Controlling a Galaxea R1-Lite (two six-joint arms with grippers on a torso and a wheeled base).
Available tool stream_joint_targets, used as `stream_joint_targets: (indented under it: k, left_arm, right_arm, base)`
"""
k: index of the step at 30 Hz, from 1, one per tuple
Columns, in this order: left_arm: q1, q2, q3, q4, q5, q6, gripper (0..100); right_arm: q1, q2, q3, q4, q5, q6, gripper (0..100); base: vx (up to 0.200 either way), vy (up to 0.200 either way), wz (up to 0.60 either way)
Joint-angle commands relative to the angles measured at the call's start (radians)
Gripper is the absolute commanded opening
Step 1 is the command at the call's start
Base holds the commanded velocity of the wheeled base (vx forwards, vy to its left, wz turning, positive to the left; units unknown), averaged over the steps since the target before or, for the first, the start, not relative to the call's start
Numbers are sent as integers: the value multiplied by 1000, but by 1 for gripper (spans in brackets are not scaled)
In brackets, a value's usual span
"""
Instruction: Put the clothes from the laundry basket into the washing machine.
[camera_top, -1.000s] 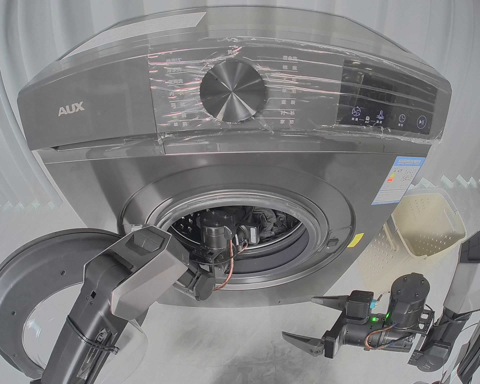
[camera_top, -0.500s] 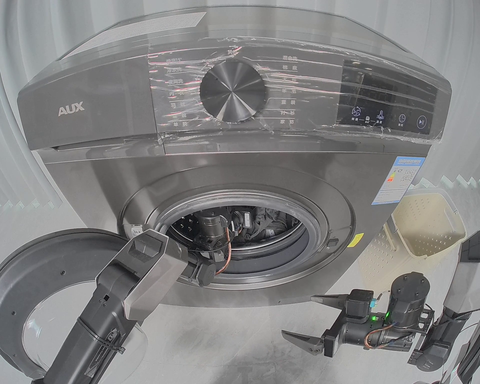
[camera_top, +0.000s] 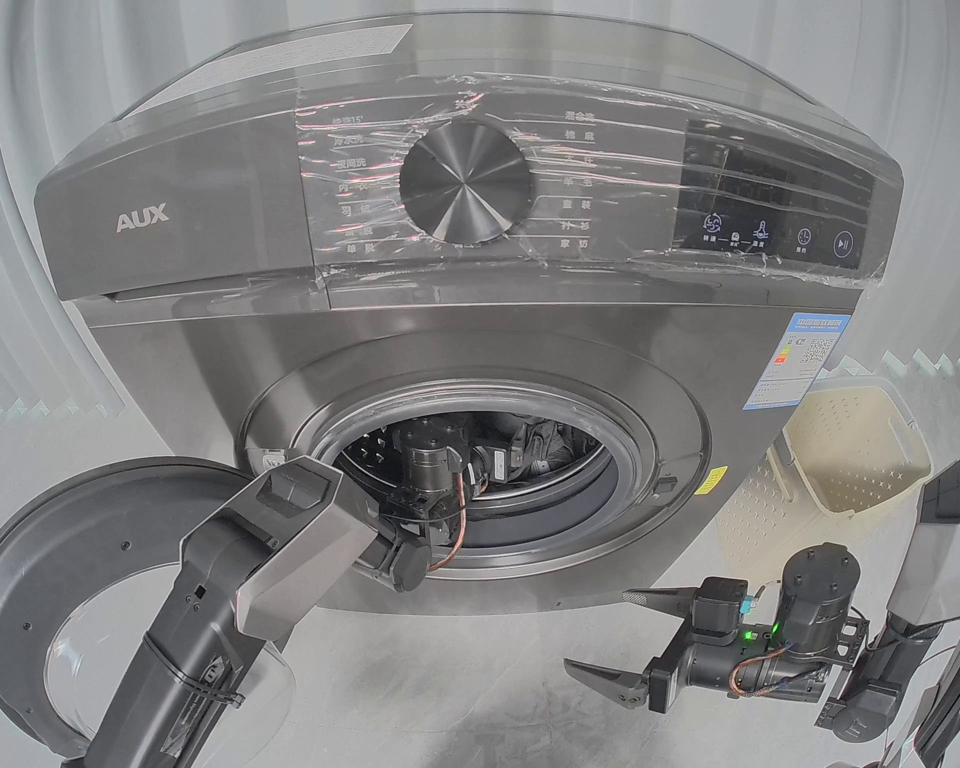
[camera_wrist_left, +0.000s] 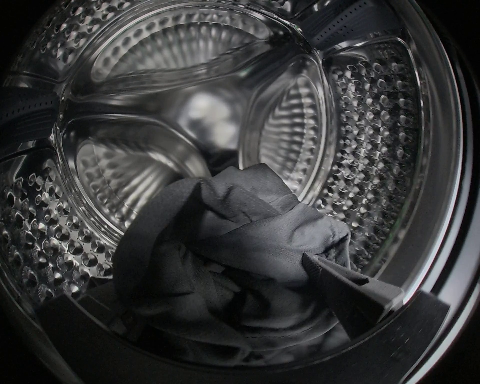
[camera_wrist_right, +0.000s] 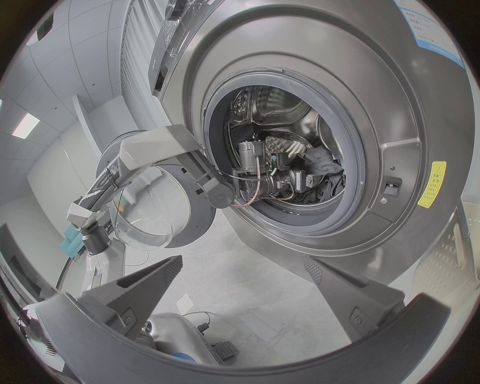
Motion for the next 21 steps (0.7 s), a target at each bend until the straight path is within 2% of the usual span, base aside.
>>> stream_joint_targets:
  k: [1, 2, 4, 5, 6, 8, 14, 21]
  left_arm:
    - [-55, -182, 215, -1, 0, -5, 100]
    - [-61, -229, 309, -1, -1, -5, 100]
    - [-71, -266, 395, -9, -3, -5, 100]
    - [-71, -266, 395, -9, -3, -5, 100]
    - [-85, -314, 498, -17, -10, -5, 100]
    - [-91, -351, 567, -24, -15, -5, 100]
    - [-119, -441, 731, -73, -15, -8, 100]
    - [-193, -585, 895, -107, -15, -45, 100]
  right_arm:
    - [-2, 2, -2, -1, 2, 1, 100]
    - [0, 2, 0, -1, 2, -2, 100]
    - [1, 2, -2, -1, 2, -2, 100]
    - [1, 2, -2, -1, 2, -2, 100]
    - [1, 2, -2, -1, 2, -2, 100]
    - [1, 2, 0, -1, 2, -2, 100]
    - [0, 2, 1, -1, 2, -2, 100]
    - [5, 2, 6, -1, 0, 0, 100]
  base:
    - [0, 0, 0]
    - [0, 0, 0]
    - [0, 0, 0]
    - [0, 0, 0]
    - [0, 0, 0]
    - [0, 0, 0]
    - [0, 0, 0]
    - [0, 0, 0]
